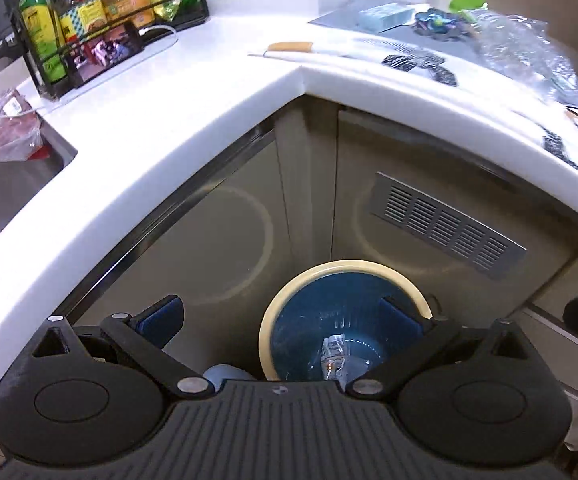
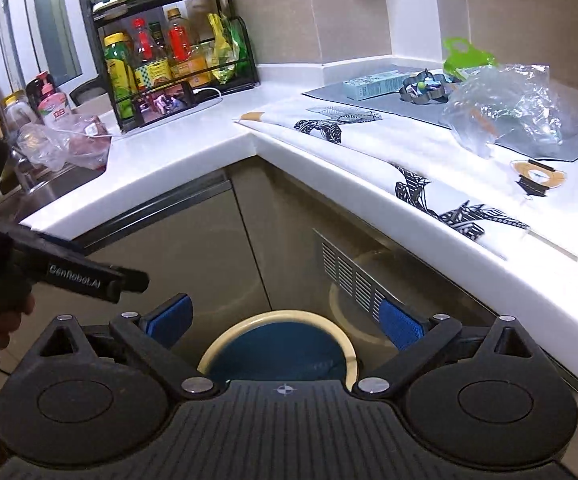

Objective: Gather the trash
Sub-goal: 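Move both tools back up to the mat toward the clear plastic bag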

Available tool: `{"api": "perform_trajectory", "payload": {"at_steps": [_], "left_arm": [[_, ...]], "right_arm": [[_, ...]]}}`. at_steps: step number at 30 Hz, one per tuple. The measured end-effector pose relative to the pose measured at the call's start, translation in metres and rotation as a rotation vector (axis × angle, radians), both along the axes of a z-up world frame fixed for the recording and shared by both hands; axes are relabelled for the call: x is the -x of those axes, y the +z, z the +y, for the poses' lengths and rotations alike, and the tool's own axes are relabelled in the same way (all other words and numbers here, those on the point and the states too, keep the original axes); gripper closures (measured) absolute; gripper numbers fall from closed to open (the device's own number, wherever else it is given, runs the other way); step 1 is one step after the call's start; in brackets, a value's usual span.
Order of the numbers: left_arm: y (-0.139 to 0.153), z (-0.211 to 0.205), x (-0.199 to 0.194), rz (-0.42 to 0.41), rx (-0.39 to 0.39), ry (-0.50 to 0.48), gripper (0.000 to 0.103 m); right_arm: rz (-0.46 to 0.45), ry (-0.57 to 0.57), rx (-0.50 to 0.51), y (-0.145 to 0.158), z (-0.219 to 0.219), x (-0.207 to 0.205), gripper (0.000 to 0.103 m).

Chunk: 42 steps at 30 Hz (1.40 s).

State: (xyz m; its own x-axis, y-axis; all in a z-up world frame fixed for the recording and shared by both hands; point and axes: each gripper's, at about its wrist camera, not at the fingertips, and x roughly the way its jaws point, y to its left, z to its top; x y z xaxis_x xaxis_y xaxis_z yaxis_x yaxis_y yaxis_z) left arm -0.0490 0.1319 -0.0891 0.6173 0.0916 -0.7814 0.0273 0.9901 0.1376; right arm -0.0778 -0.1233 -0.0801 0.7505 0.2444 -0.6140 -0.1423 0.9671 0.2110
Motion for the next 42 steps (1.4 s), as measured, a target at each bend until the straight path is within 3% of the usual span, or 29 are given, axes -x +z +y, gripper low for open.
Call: {"api": "perform_trajectory", "payload": {"at_steps": [4, 12, 23, 33, 42], "left_arm": [[0.001, -0.006, 0.009, -0.021, -0.014, -0.007, 0.000], [0.011, -0.009, 0.022, -0.063, -0.029, -0.003, 0.000], [0.028, -0.005, 0.014, -0.095, -0.037, 0.004, 0.000], [0.043, -0.007, -0.012, -0.117, -0.069, 0.017, 0.000], [0.060, -0.017, -0.050, -0.124, -0.070, 0.023, 0.000]], "right_arm": [[-0.046, 0.002, 0.051, 0.006, 0.003, 0.017, 0.001], [-0.140, 0.011, 0.036, 0.021, 0.004, 0.027, 0.000], [-0.163, 0.017, 0.042, 0.025, 0.012, 0.016, 0.000], [-0.274, -0.222, 0.101, 0.041, -0.042, -0.031, 0.000], [-0.207, -0.476, 0.170, 0.029, -0.106, -0.120, 0.000]]}}
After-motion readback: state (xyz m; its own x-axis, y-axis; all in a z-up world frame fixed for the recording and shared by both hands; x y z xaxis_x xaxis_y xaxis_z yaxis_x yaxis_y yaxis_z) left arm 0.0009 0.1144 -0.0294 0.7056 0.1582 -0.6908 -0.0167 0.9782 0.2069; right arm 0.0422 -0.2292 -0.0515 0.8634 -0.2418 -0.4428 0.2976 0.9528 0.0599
